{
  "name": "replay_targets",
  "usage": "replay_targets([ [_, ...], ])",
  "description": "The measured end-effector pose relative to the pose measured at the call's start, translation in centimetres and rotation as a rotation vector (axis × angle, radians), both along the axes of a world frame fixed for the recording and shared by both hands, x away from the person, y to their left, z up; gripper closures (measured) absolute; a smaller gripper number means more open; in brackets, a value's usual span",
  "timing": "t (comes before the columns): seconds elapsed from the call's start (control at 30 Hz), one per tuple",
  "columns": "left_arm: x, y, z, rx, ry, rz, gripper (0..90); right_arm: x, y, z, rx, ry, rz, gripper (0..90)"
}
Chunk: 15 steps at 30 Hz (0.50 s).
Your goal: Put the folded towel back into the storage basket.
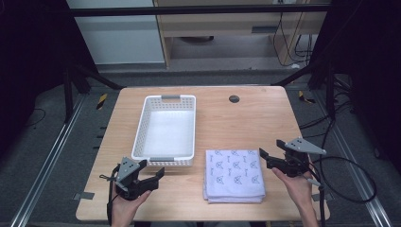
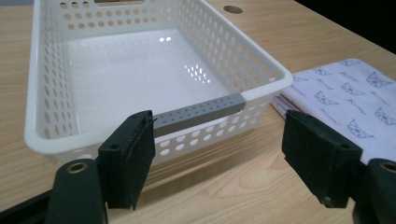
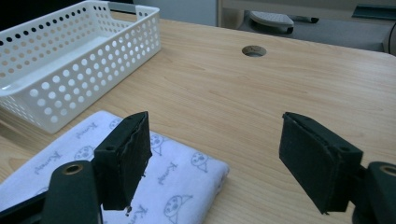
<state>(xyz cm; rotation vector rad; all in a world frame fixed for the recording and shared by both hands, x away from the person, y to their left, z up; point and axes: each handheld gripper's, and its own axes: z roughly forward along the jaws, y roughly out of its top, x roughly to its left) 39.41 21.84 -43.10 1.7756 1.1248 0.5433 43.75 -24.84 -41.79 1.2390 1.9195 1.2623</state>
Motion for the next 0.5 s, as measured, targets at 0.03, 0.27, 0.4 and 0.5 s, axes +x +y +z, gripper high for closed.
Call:
replay_targets([
  [0.03,0.0,0.0,0.0,0.0,0.0,0.0,24.9,0.1,0.1,0.1,0.003,0.0,0.005,25.2],
  [0.27,0.3,-1.2,0.9,-0.012,-0.017,-0.017,25.5,0.7,0.6,1.0,0.015,0.0,0.013,24.1],
  [0.4,0.6,-2.1,1.3,-0.015,-0.022,-0.029,25.9,1.2,0.7,1.4,0.029,0.006,0.012,24.2],
  [0.5,0.9,-2.8,1.4,-0.016,-0.024,-0.035,26.0,1.5,0.7,1.4,0.042,0.011,0.009,24.3],
])
